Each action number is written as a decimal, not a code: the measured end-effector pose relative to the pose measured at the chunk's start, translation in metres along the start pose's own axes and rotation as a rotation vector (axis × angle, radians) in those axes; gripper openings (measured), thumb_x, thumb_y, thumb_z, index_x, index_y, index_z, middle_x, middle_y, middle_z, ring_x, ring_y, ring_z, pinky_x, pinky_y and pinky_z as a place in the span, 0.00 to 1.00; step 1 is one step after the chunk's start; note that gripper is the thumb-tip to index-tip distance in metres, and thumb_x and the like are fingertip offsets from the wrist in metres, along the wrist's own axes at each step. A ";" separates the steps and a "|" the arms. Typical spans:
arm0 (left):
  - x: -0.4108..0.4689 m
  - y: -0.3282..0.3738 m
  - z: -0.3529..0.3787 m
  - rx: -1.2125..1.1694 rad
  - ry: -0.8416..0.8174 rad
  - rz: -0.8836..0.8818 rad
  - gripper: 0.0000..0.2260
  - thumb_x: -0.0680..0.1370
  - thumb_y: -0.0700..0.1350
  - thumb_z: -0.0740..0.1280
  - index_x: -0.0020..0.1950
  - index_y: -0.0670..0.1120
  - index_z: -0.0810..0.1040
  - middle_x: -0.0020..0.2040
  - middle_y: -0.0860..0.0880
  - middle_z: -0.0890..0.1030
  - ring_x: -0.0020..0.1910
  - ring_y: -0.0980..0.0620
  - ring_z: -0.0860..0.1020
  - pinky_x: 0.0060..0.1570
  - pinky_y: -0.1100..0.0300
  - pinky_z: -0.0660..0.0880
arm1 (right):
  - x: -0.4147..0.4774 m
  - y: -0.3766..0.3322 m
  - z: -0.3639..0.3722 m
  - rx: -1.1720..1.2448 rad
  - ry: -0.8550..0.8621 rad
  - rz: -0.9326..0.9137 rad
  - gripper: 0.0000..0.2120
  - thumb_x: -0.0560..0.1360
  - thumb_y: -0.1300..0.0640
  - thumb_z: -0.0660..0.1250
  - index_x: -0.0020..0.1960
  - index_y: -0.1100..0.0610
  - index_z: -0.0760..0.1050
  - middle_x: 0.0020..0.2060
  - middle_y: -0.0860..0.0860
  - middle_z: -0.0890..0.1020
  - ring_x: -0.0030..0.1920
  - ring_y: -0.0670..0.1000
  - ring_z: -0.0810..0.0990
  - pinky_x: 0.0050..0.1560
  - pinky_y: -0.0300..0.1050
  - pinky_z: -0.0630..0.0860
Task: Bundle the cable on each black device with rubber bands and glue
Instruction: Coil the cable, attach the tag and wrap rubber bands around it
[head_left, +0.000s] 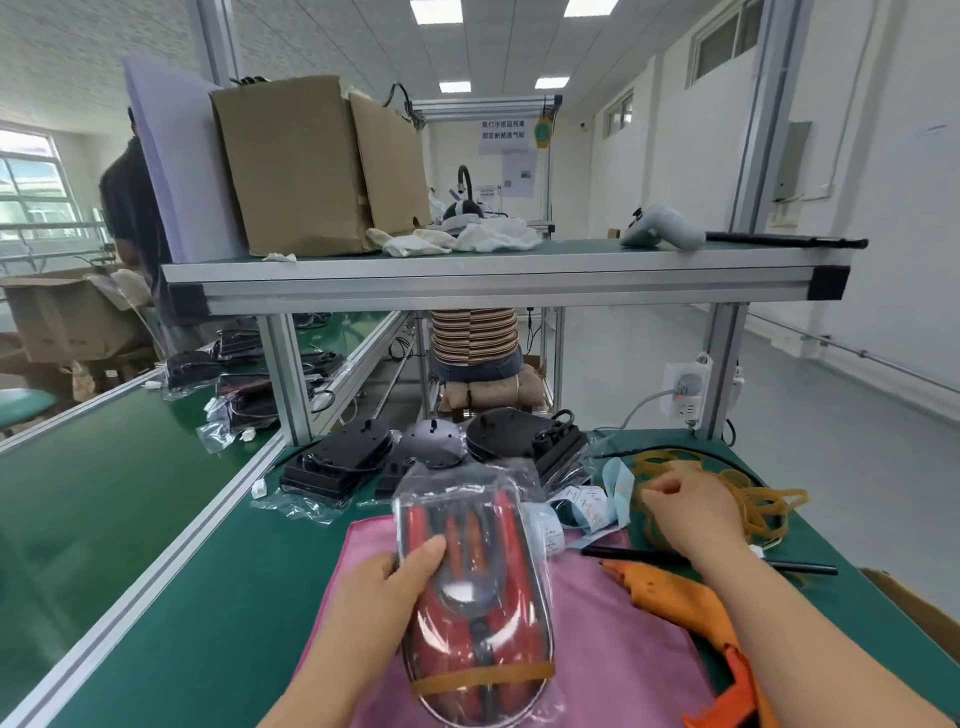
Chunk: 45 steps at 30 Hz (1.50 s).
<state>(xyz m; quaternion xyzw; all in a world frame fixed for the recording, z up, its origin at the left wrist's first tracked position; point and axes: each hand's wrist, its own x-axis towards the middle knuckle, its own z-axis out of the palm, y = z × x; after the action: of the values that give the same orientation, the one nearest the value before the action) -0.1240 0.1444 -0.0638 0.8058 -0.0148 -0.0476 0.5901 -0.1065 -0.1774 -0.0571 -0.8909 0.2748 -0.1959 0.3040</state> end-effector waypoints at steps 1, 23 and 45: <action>0.001 -0.002 0.002 -0.008 -0.041 -0.038 0.15 0.76 0.58 0.68 0.39 0.50 0.86 0.36 0.49 0.86 0.35 0.52 0.85 0.34 0.63 0.76 | 0.006 0.008 0.001 -0.003 0.044 0.025 0.08 0.75 0.55 0.69 0.37 0.50 0.77 0.37 0.48 0.78 0.39 0.51 0.74 0.41 0.44 0.70; 0.026 -0.035 0.013 0.085 -0.192 -0.204 0.21 0.77 0.60 0.66 0.45 0.42 0.87 0.42 0.45 0.87 0.45 0.45 0.85 0.56 0.49 0.79 | -0.003 -0.029 -0.006 0.567 0.144 -0.028 0.02 0.74 0.55 0.72 0.46 0.51 0.79 0.43 0.48 0.83 0.42 0.47 0.80 0.45 0.47 0.78; 0.047 0.017 0.003 0.117 0.122 0.206 0.25 0.77 0.68 0.55 0.36 0.48 0.74 0.34 0.56 0.79 0.36 0.57 0.77 0.45 0.51 0.75 | -0.079 -0.106 0.039 0.711 -0.527 -0.131 0.01 0.74 0.62 0.72 0.44 0.59 0.80 0.30 0.50 0.79 0.26 0.42 0.75 0.29 0.35 0.71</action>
<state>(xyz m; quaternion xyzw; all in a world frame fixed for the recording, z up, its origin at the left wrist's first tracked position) -0.0768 0.1330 -0.0509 0.8345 -0.0643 0.0631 0.5436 -0.1083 -0.0417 -0.0320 -0.7661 0.0465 -0.0635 0.6378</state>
